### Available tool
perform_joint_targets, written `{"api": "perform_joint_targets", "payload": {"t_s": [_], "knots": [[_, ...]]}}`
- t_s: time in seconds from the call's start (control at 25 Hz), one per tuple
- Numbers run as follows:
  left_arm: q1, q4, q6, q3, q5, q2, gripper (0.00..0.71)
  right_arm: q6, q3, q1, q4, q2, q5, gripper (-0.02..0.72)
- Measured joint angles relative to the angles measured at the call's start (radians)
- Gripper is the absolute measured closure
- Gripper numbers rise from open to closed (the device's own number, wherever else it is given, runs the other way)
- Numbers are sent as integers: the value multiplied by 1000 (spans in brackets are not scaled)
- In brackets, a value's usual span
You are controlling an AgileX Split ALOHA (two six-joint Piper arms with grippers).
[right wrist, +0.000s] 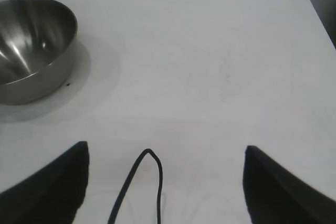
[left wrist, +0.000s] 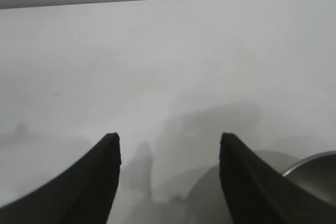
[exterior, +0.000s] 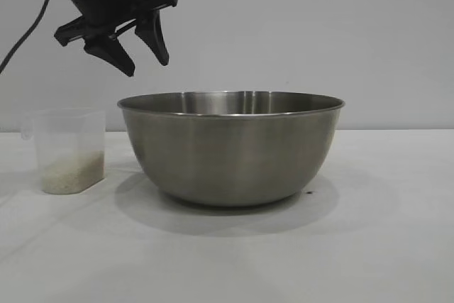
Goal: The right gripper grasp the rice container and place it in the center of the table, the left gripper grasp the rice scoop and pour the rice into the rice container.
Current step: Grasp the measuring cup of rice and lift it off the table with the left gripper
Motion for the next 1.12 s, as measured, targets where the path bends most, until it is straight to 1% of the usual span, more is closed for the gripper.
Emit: {"api": "perform_joint_targets", "payload": {"t_s": [0.24,0.4,0.76,0.92,1.12], "knots": [[0,172,2,0,71,-143,345,0,0,-2,0,0,0,144],[0,227,-26,0,150,-237,345,0,0,-2,0,0,0,144],[0,355,-201,5,414,-403,345,0,0,-2,0,0,0,144],[0,401,-239,74,468,-486,345,0,0,-2,0,0,0,144],[0,403,-262,230,447,-609,345,0,0,-2,0,0,0,144]]}}
